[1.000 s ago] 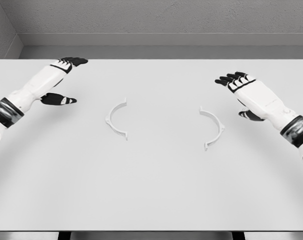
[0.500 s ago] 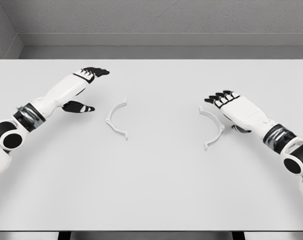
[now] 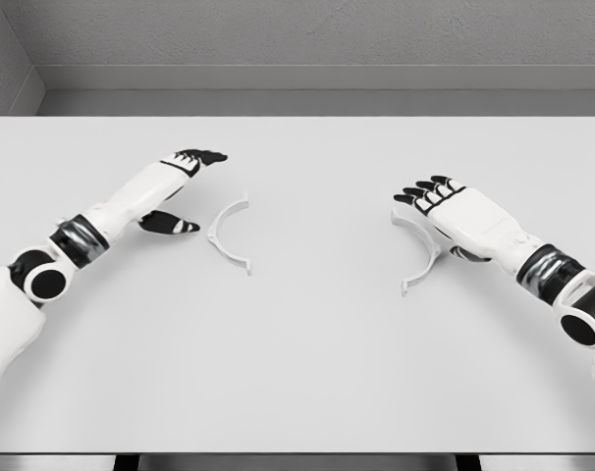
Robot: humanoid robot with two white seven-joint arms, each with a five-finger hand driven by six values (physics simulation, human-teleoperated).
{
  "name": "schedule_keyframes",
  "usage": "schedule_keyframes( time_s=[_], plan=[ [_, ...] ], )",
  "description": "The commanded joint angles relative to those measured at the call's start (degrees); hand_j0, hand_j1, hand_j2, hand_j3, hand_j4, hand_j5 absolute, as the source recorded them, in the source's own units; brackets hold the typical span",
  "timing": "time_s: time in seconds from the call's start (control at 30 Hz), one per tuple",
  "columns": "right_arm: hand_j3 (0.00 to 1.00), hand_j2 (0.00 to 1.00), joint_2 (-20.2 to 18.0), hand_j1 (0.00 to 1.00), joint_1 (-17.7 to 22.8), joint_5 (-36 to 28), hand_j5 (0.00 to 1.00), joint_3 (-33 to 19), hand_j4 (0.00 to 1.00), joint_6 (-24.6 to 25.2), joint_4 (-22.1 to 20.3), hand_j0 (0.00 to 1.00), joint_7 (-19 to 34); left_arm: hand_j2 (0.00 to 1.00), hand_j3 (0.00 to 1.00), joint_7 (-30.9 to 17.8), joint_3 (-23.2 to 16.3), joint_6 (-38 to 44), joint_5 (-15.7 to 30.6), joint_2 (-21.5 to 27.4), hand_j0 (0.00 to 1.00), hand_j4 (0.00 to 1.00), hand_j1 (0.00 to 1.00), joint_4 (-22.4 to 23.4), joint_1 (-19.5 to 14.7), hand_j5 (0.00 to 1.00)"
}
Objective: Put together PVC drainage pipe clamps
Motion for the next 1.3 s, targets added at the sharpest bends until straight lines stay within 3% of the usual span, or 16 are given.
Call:
schedule_keyframes(
  time_s=[0.0, 1.27],
  plan=[
    [1.00, 1.00, -0.15, 1.00, 0.00, -0.18, 1.00, 0.07, 1.00, 0.04, -0.29, 1.00, 0.09, 1.00, 1.00, 0.03, -0.09, 0.00, 0.23, -0.62, 1.00, 1.00, 1.00, 0.12, 0.00, 1.00],
    [1.00, 1.00, 1.17, 1.00, -1.84, 0.17, 1.00, 3.68, 1.00, 0.57, 0.68, 1.00, 0.88, 1.00, 1.00, 0.03, -0.26, 0.00, -1.62, -5.98, 1.00, 1.00, 1.00, -0.06, -0.35, 1.00]
  ],
)
